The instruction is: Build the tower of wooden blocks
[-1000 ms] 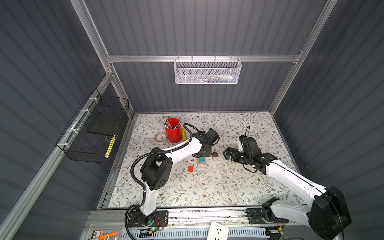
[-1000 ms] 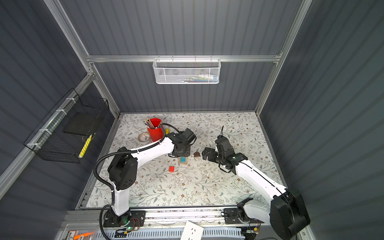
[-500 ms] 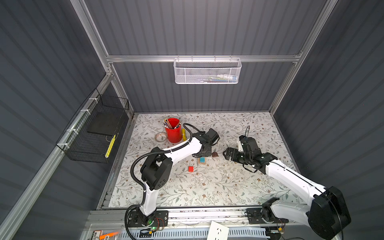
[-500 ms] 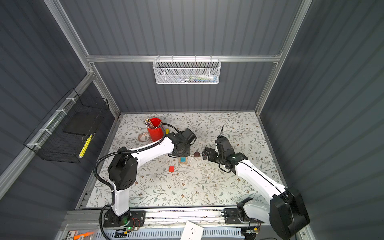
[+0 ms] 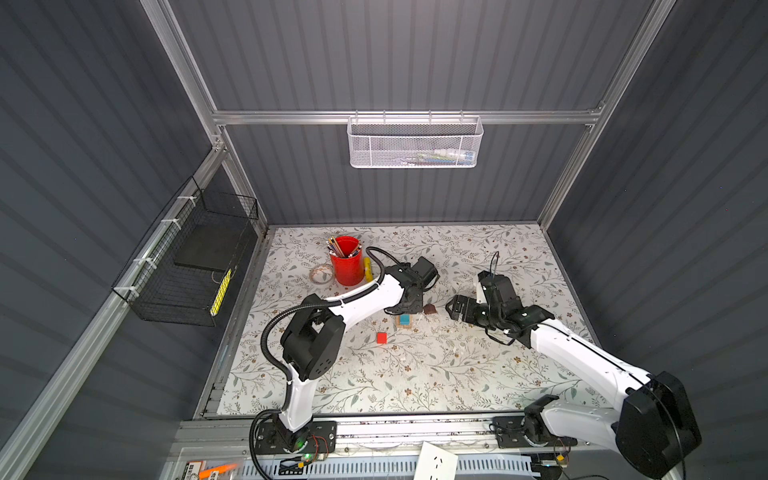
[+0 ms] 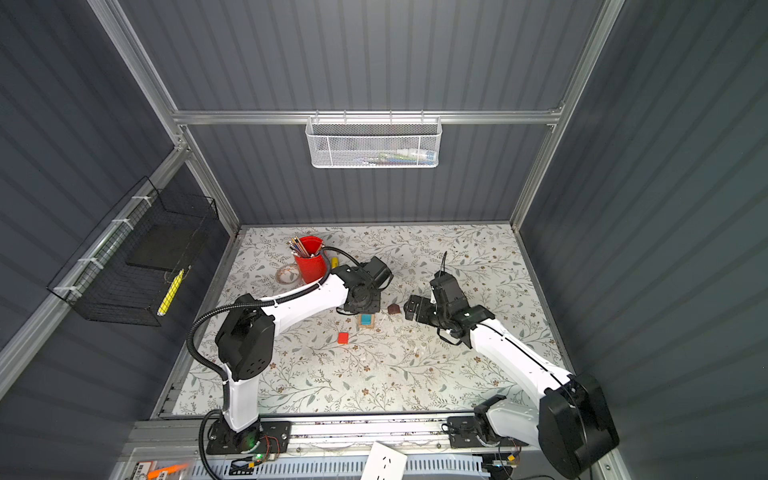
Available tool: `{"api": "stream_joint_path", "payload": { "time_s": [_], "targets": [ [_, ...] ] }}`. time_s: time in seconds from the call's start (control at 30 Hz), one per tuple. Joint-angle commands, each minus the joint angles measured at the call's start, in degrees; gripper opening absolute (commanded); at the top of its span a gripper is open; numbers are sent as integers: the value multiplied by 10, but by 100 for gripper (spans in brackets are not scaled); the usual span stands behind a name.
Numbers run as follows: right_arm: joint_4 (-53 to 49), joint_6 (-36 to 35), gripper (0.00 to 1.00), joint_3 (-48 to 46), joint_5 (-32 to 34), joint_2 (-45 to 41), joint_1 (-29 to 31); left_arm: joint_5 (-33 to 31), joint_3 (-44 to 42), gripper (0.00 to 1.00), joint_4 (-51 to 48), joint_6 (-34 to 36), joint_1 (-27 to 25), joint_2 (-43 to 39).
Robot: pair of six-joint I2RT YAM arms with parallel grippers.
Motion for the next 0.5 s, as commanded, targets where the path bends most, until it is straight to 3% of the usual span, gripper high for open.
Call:
{"api": "stream_joint_path", "payload": {
  "time_s": [0.0, 0.47],
  "targets": [
    [5, 3, 99, -5, -3, 5, -3, 13, -6, 32, -16, 9, -3, -25],
    [5, 4, 99, -5, -6, 3, -5, 5, 1, 36, -31, 10, -3, -12]
  ]
}}
